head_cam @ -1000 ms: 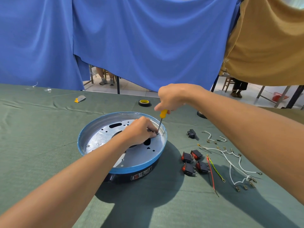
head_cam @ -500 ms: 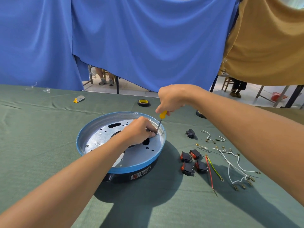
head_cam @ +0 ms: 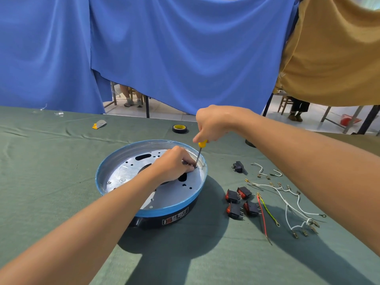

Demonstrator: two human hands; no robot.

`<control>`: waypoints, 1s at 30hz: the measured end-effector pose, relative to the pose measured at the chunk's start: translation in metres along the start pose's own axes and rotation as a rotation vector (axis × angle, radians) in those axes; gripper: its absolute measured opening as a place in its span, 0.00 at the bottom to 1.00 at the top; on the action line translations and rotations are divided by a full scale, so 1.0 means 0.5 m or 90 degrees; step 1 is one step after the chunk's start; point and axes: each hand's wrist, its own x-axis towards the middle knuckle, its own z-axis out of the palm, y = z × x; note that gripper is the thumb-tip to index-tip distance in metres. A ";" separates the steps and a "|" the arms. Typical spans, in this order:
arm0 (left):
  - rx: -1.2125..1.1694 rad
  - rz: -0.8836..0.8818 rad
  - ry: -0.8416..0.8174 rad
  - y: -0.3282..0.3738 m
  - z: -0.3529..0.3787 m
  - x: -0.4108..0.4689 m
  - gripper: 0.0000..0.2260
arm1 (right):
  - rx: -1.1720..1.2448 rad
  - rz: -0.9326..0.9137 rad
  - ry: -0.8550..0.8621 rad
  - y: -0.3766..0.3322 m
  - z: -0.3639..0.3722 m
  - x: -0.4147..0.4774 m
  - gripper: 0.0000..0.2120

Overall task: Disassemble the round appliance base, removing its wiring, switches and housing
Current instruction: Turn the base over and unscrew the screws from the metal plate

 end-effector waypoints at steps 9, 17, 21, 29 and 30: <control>-0.004 0.003 0.008 -0.003 0.001 0.002 0.09 | -0.001 -0.072 0.047 -0.012 -0.008 -0.011 0.06; -0.007 0.004 0.005 -0.004 0.001 0.002 0.09 | -0.034 -0.013 -0.009 -0.006 0.001 0.005 0.23; -0.013 -0.002 0.009 -0.003 0.001 0.002 0.08 | -0.028 -0.051 0.036 -0.006 0.007 0.001 0.14; -0.019 -0.021 0.025 -0.008 0.004 0.003 0.01 | -0.001 -0.072 0.035 0.001 0.007 0.000 0.15; -0.017 -0.025 0.026 -0.007 0.004 0.004 0.01 | -0.009 -0.040 0.048 0.004 0.010 0.001 0.20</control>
